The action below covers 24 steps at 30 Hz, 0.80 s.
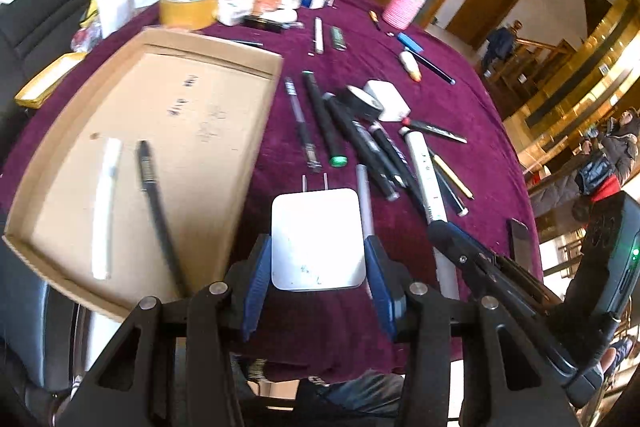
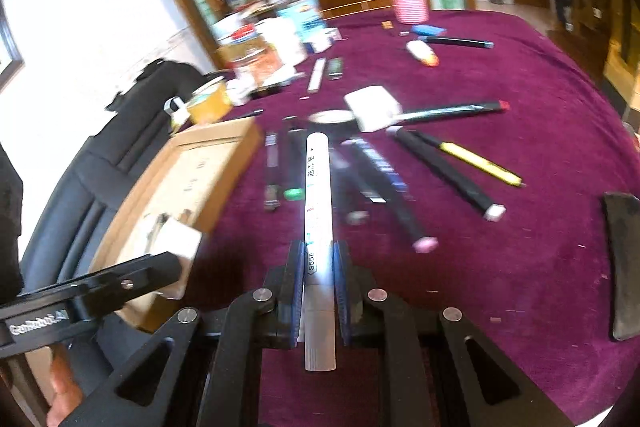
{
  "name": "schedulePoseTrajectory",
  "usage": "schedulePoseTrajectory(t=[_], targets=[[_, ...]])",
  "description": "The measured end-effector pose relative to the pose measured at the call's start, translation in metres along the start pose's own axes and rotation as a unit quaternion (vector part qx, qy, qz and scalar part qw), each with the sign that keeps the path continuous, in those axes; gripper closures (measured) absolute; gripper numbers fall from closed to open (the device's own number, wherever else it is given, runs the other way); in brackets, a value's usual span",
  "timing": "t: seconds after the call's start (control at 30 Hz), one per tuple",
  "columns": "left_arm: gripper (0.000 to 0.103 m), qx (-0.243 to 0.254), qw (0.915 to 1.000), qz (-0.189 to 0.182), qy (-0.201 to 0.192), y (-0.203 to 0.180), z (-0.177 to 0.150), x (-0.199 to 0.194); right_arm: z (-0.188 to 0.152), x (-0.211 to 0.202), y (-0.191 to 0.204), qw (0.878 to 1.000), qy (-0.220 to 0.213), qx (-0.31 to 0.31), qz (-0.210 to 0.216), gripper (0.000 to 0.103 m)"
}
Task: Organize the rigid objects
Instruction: 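Carry the PAINT marker and the white charger over the tray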
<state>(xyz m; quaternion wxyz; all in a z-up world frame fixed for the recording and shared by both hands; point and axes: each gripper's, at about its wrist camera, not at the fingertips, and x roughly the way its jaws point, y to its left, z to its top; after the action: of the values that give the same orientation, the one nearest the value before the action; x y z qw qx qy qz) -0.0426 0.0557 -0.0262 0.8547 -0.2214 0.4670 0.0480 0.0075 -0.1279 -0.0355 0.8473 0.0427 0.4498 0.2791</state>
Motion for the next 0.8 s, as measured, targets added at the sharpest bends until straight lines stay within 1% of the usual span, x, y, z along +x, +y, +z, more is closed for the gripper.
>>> schedulePoseTrajectory(t=[0.2, 0.3, 0.5, 0.6, 0.73, 0.8], targets=[[0.058, -0.025, 0.9994, 0.019, -0.014, 0.037, 0.004, -0.016, 0.003, 0.025, 0.046, 0.997, 0.034, -0.027, 0.06, 0.089], [0.058, -0.039, 0.9986, 0.029, -0.021, 0.055, 0.006, -0.024, 0.005, 0.038, 0.065, 0.995, 0.049, -0.038, 0.081, 0.089], [0.058, -0.06, 0.9964, 0.05, -0.033, 0.084, 0.009, -0.031, 0.008, 0.057, 0.1, 0.991, 0.066, -0.068, 0.094, 0.089], [0.058, -0.066, 0.994, 0.077, -0.04, 0.1, 0.011, -0.032, 0.009, 0.066, 0.115, 0.989, 0.073, -0.081, 0.095, 0.089], [0.058, -0.071, 0.9902, 0.114, -0.041, 0.12, 0.015, -0.028, 0.011, 0.081, 0.128, 0.987, 0.085, -0.09, 0.098, 0.089], [0.058, -0.072, 0.9889, 0.123, -0.042, 0.127, 0.016, -0.027, 0.01, 0.087, 0.133, 0.987, 0.091, -0.093, 0.099, 0.089]])
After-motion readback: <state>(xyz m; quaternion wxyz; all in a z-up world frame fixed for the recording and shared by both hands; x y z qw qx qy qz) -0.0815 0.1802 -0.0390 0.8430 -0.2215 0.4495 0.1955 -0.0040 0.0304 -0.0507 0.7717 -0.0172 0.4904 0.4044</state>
